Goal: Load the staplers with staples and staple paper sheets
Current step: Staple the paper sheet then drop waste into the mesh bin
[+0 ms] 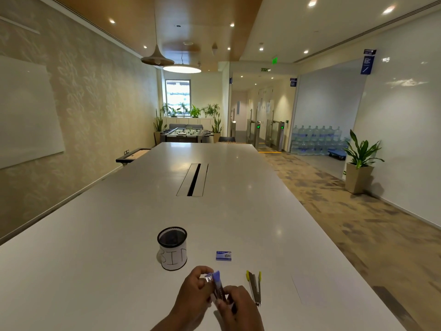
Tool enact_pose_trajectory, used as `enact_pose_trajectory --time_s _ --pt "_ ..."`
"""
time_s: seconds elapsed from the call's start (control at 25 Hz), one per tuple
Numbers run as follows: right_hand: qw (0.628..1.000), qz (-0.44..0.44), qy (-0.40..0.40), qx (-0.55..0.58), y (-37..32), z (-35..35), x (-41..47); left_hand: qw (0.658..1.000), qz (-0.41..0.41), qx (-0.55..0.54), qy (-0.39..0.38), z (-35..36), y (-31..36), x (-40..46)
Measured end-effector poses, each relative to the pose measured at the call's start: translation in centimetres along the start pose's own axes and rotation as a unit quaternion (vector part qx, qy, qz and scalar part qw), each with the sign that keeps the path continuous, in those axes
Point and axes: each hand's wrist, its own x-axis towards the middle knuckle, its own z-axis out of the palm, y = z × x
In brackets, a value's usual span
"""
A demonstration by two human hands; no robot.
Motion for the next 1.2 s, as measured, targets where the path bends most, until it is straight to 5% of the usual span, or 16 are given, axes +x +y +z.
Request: enact_pose_trajectory --time_s 0.48,0.76,1.2 --pt "0.992 -0.004 -0.091 -0.086 -0.3 0.2 0.8 0.999 -0.041 -0.018 -0.028 0.0 -0.5 0.9" --pt "0.994 0.041 -0.082 -0.056 -1.0 -0.1 0.4 0.999 0.047 0.002 0.007 0.3 -0.5 0.3" --pt "0.969 0.049 -0.152 -0.189 -3.0 -0.5 0.5 0.997 0.054 0.054 0.029 0.5 -1.5 0.6"
